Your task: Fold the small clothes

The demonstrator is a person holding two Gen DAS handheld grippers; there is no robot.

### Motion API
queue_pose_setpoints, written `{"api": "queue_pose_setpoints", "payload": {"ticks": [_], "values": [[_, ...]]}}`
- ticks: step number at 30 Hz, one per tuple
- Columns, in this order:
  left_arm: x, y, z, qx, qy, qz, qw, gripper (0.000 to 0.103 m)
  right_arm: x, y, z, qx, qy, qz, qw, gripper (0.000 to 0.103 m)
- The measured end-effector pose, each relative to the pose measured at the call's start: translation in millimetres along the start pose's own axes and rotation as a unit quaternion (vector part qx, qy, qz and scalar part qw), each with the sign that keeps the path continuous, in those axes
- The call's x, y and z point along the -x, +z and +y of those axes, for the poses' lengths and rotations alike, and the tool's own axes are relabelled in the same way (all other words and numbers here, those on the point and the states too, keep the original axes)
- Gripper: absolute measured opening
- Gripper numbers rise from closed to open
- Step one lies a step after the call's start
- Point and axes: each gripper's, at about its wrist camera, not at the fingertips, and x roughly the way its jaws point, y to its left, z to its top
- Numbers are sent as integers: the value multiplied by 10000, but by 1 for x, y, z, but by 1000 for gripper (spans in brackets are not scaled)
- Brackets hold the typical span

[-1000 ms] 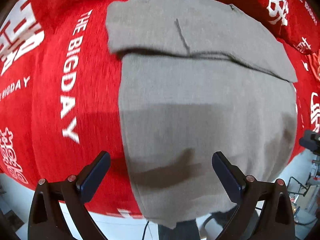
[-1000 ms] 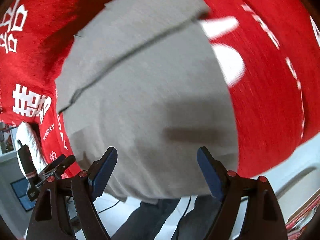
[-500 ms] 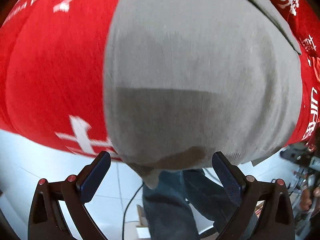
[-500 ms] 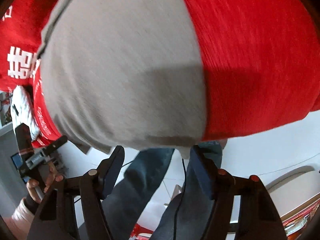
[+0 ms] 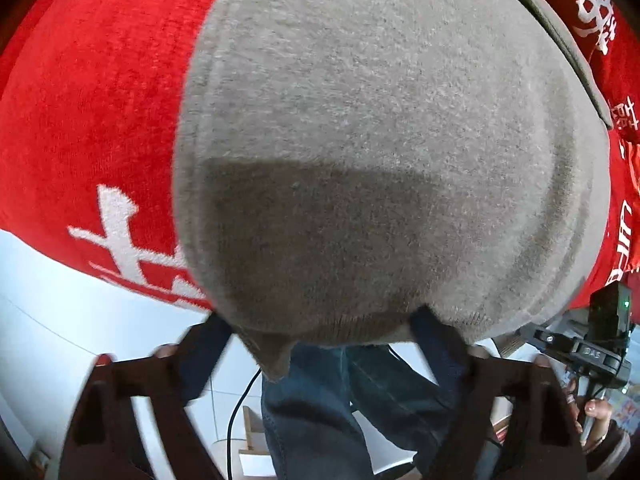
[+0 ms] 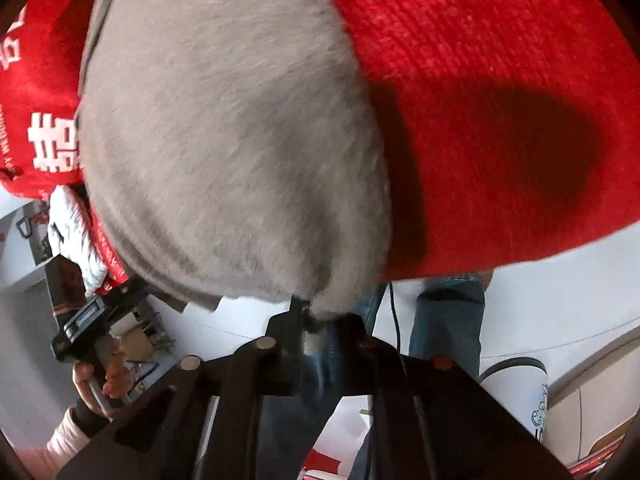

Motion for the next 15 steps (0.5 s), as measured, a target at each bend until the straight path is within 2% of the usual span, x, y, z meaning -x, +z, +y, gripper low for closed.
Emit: {"api": "queue_pose_setpoints", "payload": {"ticks": [1,2,3,5,10,15], "values": [[5,-1,2,-36,-52,3,10000,53,3,-3,1,15,113,-3,9999,9],[10,2,-6,-79,-108,28,9999,39,6,-5,4,15,264,-13,9996,9],[13,-1,-6,-174,-207,84,9996,13,13,-7,9,30,429,-49,9991,9],[20,-7,-7,-330,-247,111,9991,12,24,-7,19,74,661,-134,9977,9],[65,-1,-8,-472,-852,-27,9952,12,65,4,61,277,1232,-472,9909,9],[119,32,-11,-523,-1375,-447,9881,12,101,20,96,460,1665,-791,9818,8]]}}
